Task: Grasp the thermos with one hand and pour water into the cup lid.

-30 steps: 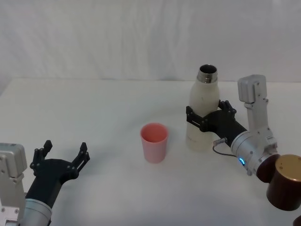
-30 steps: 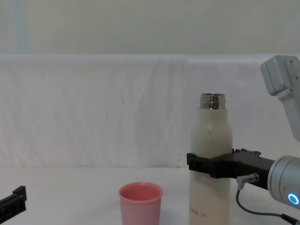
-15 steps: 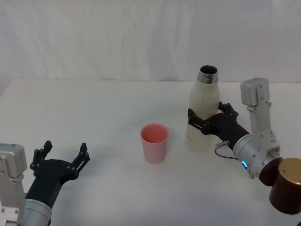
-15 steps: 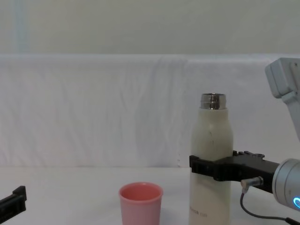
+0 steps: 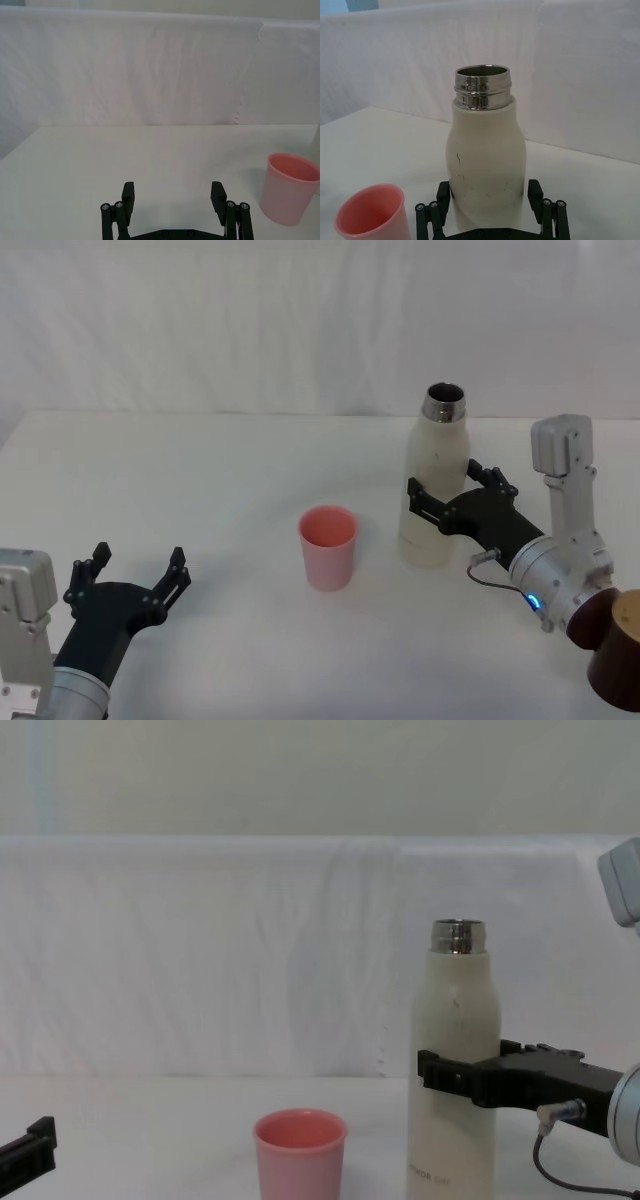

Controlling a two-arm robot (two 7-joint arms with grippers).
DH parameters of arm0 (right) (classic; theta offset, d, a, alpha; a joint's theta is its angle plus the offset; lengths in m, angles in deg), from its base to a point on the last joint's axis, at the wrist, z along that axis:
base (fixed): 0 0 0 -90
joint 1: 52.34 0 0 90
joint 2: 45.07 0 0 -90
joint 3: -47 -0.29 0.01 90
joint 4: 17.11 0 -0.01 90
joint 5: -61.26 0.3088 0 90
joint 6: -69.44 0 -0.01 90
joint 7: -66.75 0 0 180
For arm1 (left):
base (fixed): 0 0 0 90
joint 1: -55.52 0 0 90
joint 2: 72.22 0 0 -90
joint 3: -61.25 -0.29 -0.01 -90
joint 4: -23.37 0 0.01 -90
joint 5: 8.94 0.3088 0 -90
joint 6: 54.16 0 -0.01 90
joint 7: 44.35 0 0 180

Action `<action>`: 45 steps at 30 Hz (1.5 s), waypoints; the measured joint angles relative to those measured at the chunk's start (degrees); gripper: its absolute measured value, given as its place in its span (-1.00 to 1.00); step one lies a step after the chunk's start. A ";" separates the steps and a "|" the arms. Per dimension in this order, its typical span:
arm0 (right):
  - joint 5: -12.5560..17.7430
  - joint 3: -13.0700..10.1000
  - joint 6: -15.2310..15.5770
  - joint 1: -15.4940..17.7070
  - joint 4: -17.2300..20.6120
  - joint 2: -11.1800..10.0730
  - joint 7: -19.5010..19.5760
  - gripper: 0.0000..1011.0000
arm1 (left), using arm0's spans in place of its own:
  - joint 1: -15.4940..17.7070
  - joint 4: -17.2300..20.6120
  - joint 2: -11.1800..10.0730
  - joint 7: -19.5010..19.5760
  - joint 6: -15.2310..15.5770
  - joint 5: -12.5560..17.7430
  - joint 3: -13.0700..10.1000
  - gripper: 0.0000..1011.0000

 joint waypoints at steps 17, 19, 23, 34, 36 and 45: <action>2.68 -0.85 0.33 4.14 5.17 -1.82 0.00 0.98 | 0.00 0.00 0.00 0.00 0.00 0.00 0.00 0.98; 3.24 -1.21 0.33 5.26 6.51 -2.31 0.02 0.98 | 0.00 0.00 0.00 0.00 0.00 0.00 0.00 0.98; 4.05 -1.84 -0.01 7.31 8.66 -3.29 0.01 0.98 | 0.00 0.00 0.00 0.00 0.00 0.00 0.00 0.98; 4.65 -1.94 -2.88 11.75 11.15 -5.61 -0.55 0.98 | 0.00 0.00 0.00 0.00 0.00 0.00 0.00 0.98; 4.66 -1.75 -3.44 12.25 10.92 -5.76 -0.63 0.98 | 0.00 0.00 0.00 0.00 0.00 0.00 0.00 0.98; 5.21 -1.15 -4.96 13.16 9.14 -5.87 -1.30 0.98 | 0.00 0.00 0.00 0.00 0.00 0.00 0.00 0.98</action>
